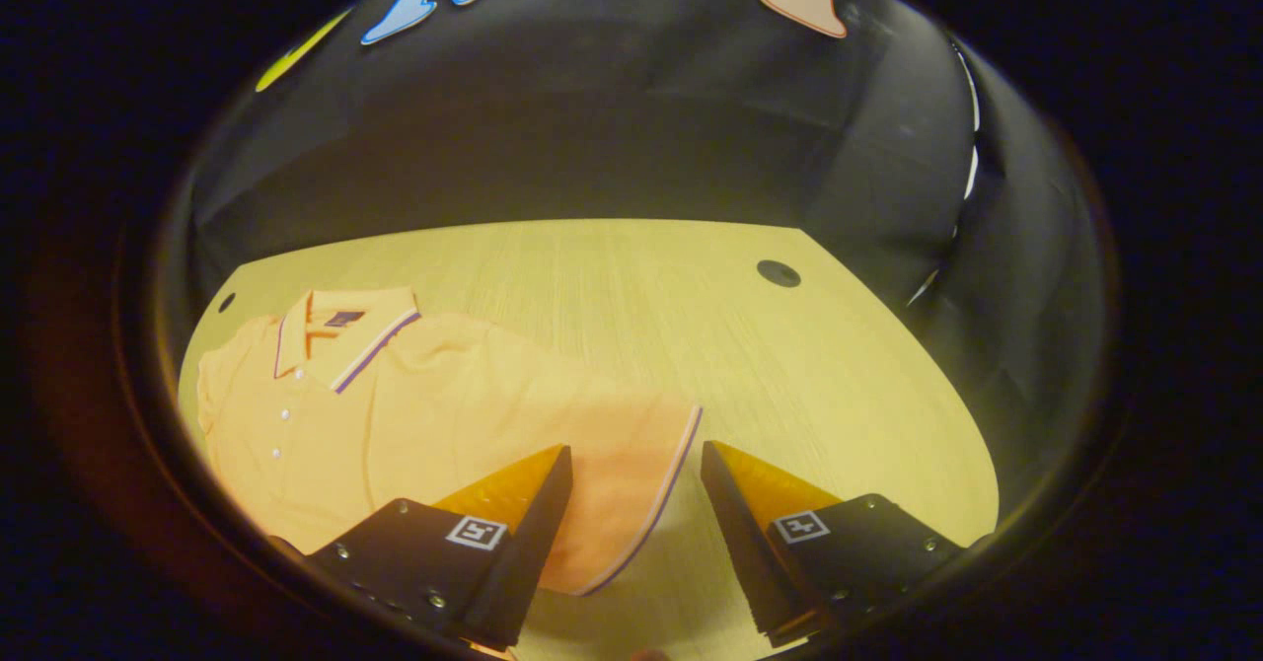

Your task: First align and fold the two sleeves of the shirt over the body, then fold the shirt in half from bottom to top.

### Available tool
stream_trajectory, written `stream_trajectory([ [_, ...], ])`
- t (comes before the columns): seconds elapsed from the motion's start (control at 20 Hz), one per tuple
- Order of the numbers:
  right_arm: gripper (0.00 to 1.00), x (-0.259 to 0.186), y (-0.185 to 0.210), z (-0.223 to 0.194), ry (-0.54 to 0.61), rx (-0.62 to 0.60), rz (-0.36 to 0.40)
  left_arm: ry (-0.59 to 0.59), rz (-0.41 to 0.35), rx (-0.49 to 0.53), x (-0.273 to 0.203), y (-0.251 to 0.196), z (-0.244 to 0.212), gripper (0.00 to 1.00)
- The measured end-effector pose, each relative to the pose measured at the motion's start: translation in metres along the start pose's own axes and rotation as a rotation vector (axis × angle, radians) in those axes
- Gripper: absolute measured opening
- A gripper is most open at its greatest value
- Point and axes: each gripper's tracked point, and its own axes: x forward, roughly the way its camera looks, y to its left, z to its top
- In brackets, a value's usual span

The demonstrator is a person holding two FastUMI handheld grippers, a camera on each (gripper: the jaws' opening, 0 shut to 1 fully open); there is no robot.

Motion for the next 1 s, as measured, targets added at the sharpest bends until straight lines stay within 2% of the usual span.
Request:
stream_trajectory([
  [0.2, 0.84, 0.005, 0.002, -0.007, 0.033, 0.013, 0.018, 0.006, 0.019, -0.008, -0.003, 0.004, -0.003, 0.96],
  [0.4, 0.83, 0.003, 0.008, -0.009, 0.06, 0.086, 0.056, 0.005, 0.032, -0.01, -0.003, 0.005, -0.004, 0.96],
  [0.45, 0.66, 0.001, 0.008, -0.007, 0.052, 0.1, 0.053, 0.005, 0.033, -0.012, -0.004, 0.004, -0.004, 0.96],
  [0.55, 0.56, 0.002, 0.009, -0.008, 0.055, 0.099, 0.058, 0.002, 0.034, -0.013, -0.005, 0.002, -0.004, 0.96],
  [0.6, 0.43, 0.005, 0.012, -0.009, 0.057, 0.098, 0.058, 0.0, 0.036, -0.012, -0.006, 0.002, -0.003, 0.96],
  [0.65, 0.37, 0.005, 0.012, -0.008, 0.055, 0.097, 0.059, -0.001, 0.038, -0.011, -0.006, 0.001, -0.003, 0.96],
  [0.7, 0.37, 0.005, 0.013, -0.009, 0.059, 0.111, 0.07, 0.0, 0.039, -0.011, -0.007, 0.001, -0.004, 0.96],
  [0.75, 0.06, -0.003, 0.012, -0.008, 0.057, 0.124, 0.068, -0.001, 0.042, -0.009, -0.008, 0.001, -0.004, 0.96],
  [0.8, 0.11, 0.005, 0.012, -0.007, 0.059, 0.134, 0.072, -0.002, 0.047, -0.006, -0.008, 0.001, -0.004, 0.96],
  [0.85, 0.11, 0.007, 0.011, -0.002, 0.054, 0.132, 0.073, -0.001, 0.052, -0.006, -0.009, 0.002, -0.005, 0.96],
  [0.9, 0.05, 0.005, 0.012, -0.002, 0.051, 0.124, 0.075, 0.002, 0.054, -0.007, -0.01, 0.003, -0.005, 0.95],
  [1.0, 0.04, 0.002, 0.015, 0.004, 0.035, 0.115, 0.086, 0.004, 0.065, -0.006, -0.013, 0.004, -0.006, 0.96],
])
